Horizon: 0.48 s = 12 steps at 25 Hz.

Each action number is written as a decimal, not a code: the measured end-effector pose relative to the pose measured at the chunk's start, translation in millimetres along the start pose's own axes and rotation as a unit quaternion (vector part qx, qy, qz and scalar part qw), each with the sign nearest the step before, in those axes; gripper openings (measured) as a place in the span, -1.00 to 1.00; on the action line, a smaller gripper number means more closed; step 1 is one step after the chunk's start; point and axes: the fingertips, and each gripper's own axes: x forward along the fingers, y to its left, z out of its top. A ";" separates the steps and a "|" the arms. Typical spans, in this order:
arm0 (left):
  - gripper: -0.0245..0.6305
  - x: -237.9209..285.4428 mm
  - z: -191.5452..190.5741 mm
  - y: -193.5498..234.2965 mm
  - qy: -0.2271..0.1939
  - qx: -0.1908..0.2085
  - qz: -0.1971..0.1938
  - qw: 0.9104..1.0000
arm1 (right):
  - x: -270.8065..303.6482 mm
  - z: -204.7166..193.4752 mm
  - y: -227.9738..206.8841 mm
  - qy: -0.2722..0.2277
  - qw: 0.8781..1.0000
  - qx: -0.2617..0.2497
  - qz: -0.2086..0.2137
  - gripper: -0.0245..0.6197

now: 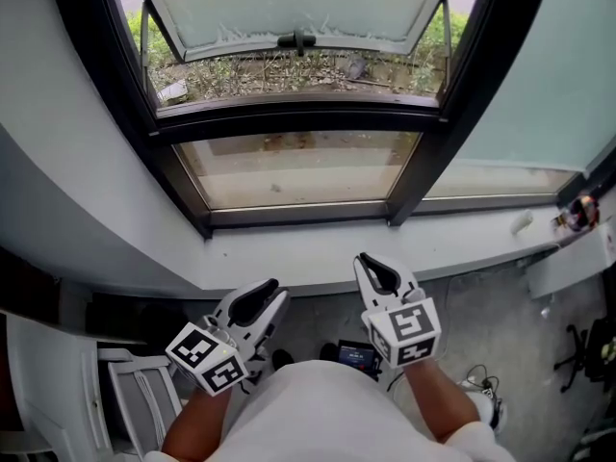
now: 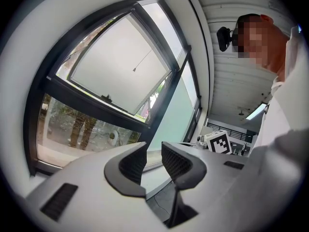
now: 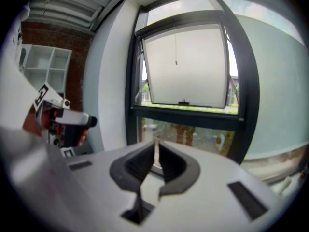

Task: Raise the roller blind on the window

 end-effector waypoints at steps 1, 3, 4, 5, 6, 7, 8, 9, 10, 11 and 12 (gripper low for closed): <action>-0.58 1.0 -0.8 -1.5 0.000 0.000 0.001 1.000 | -0.9 -0.4 -0.4 0.000 1.000 0.002 0.002 -0.80; -0.58 2.5 -3.6 -3.7 0.001 -0.001 0.003 1.000 | -2.6 -2.1 -1.1 0.000 1.000 0.004 0.006 -0.81; -0.58 3.0 -5.6 -4.4 0.002 -0.001 0.004 1.000 | -3.3 -3.6 -1.2 0.000 1.000 0.005 0.007 -0.81; -0.58 3.5 -7.4 -4.8 0.003 -0.002 0.005 1.000 | -3.9 -5.3 -1.3 0.002 1.000 0.004 0.009 -0.81; -0.58 4.0 -8.7 -5.2 0.004 -0.002 0.007 1.000 | -4.4 -6.5 -1.5 0.003 1.000 0.003 0.010 -0.82; -0.58 4.7 -9.5 -5.6 0.004 -0.003 0.008 1.000 | -4.9 -7.2 -1.9 0.004 1.000 0.002 0.012 -0.83; -0.58 5.5 -9.8 -6.2 0.004 -0.003 0.009 1.000 | -5.5 -7.3 -2.5 0.004 1.000 0.002 0.013 -0.84; -0.58 6.4 -9.8 -6.9 0.003 -0.003 0.010 1.000 | -6.1 -6.9 -3.2 0.004 1.000 0.002 0.014 -0.85; -0.58 7.4 -9.7 -7.7 0.003 -0.003 0.010 1.000 | -6.8 -6.3 -3.8 0.003 1.000 0.002 0.015 -0.85; -0.58 8.4 -9.6 -8.6 0.003 -0.003 0.010 1.000 | -7.5 -5.7 -4.3 0.003 1.000 0.002 0.015 -0.85; -0.58 9.3 -9.6 -9.3 0.003 -0.003 0.010 1.000 | -8.0 -5.1 -4.6 0.002 1.000 0.002 0.016 -0.85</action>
